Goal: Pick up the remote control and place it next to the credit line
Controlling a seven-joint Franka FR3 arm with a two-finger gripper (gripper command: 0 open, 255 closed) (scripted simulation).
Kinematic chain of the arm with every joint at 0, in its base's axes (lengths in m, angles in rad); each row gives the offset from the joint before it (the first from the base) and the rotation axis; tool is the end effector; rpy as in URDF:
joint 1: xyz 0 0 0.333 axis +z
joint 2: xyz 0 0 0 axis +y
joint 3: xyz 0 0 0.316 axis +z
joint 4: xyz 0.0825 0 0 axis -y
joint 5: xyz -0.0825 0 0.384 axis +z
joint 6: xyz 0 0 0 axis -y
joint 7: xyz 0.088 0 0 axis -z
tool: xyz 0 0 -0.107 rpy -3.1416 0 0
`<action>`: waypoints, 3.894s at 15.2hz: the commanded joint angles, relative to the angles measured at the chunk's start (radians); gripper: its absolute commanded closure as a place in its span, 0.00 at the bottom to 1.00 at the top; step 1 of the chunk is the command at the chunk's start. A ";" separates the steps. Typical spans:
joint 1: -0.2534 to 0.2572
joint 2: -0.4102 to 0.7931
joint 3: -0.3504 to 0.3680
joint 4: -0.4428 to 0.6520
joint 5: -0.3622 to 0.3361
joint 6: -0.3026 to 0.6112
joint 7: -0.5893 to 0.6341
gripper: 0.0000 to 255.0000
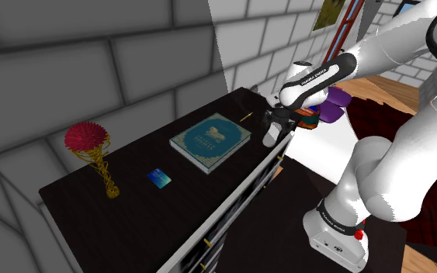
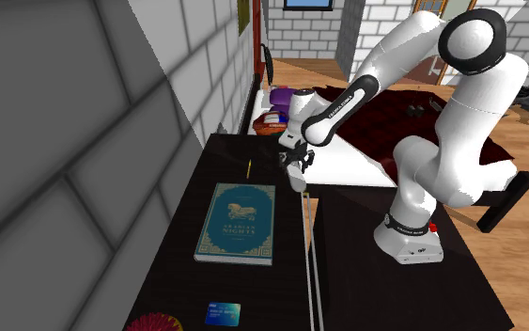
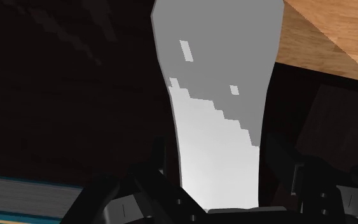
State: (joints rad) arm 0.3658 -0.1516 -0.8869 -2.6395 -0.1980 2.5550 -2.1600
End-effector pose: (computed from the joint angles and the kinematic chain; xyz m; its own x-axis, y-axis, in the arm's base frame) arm 0.3745 -0.2017 0.2792 -0.2347 0.9720 -0.0081 0.9718 0.2348 0.0207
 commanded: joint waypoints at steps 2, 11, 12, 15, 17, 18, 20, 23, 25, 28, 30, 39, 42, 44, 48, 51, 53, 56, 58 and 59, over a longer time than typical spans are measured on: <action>-0.025 -0.055 0.023 0.013 -0.053 -0.058 0.039 1.00; -0.059 -0.179 0.123 0.015 -0.126 -0.178 0.155 1.00; -0.054 -0.189 0.146 0.002 -0.128 -0.178 0.187 1.00; -0.030 -0.212 0.214 -0.030 -0.125 -0.178 0.279 1.00; -0.008 -0.219 0.257 -0.045 -0.115 -0.177 0.337 1.00; 0.004 -0.221 0.277 -0.051 -0.109 -0.176 0.365 1.00; 0.031 -0.221 0.318 -0.059 -0.093 -0.174 0.420 1.00; 0.076 -0.211 0.376 -0.060 -0.063 -0.170 0.499 1.00; 0.109 -0.197 0.413 -0.055 -0.040 -0.166 0.549 1.00; 0.159 -0.168 0.466 -0.036 -0.002 -0.162 0.620 1.00; 0.193 -0.143 0.499 -0.017 0.023 -0.159 0.664 1.00; 0.327 0.012 0.630 0.129 0.126 -0.164 0.842 1.00; 0.363 0.074 0.667 0.198 0.152 -0.173 0.894 1.00; 0.386 0.117 0.689 0.249 0.166 -0.183 0.928 1.00; 0.426 0.209 0.729 0.364 0.188 -0.208 0.993 1.00; 0.452 0.282 0.755 0.461 0.198 -0.234 1.039 1.00; 0.473 0.343 0.772 0.547 0.204 -0.259 1.074 1.00; 0.472 0.367 0.773 0.534 0.207 -0.223 1.072 1.00; 0.471 0.384 0.774 0.527 0.210 -0.199 1.071 1.00; 0.471 0.393 0.774 0.524 0.211 -0.187 1.070 1.00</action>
State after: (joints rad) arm 0.8362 0.2311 -0.1136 -2.1129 0.0118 2.3545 -1.0908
